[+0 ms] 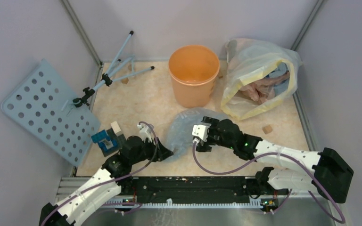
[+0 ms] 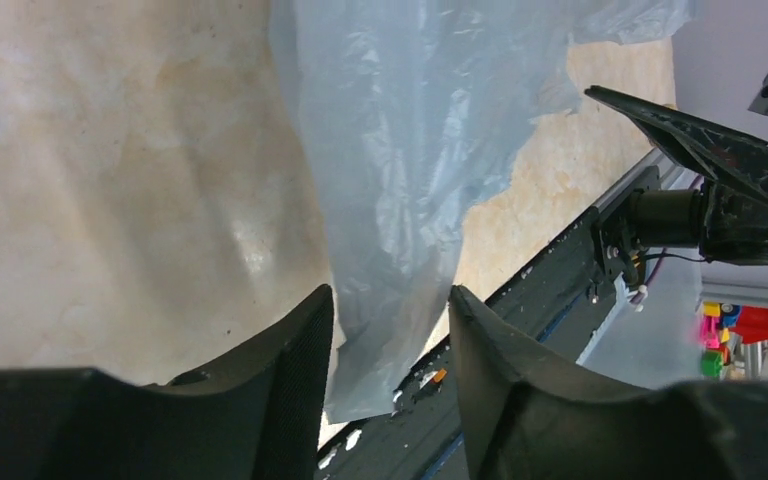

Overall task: Put the trash bags into the trash bin
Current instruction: Unfold the trash bag at the center of the board.

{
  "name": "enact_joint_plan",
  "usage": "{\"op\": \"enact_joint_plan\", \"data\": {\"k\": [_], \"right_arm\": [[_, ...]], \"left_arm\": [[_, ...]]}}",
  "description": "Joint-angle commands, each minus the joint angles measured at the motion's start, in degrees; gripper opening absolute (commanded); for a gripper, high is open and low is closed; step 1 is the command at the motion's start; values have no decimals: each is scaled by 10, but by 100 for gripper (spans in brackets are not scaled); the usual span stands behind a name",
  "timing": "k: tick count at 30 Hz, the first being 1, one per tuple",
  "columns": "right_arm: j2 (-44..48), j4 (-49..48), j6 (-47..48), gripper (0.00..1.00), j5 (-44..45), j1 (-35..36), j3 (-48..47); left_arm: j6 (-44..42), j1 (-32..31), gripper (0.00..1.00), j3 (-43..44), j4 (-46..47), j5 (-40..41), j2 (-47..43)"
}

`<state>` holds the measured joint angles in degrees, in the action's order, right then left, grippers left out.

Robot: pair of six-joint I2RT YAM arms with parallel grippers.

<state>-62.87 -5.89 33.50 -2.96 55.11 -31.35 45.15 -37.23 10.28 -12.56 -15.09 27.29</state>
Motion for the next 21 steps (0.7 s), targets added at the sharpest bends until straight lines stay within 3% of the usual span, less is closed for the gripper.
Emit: {"op": "enact_joint_plan", "data": {"k": [1,5,7,21], "right_arm": [[-8,-14,50,97,-12,7,-9],[-35,-32,78,96,26,16,-10],[-53,-49,97,96,53,23,-9],[-165,-238,192,92,100,77,-34]], "left_arm": [[-24,0,41,9,45,-11,3],[-65,0,9,59,-15,18,9],[-75,-1,0,81,-32,18,10],[-97,-1,0,138,-22,-67,96]]}}
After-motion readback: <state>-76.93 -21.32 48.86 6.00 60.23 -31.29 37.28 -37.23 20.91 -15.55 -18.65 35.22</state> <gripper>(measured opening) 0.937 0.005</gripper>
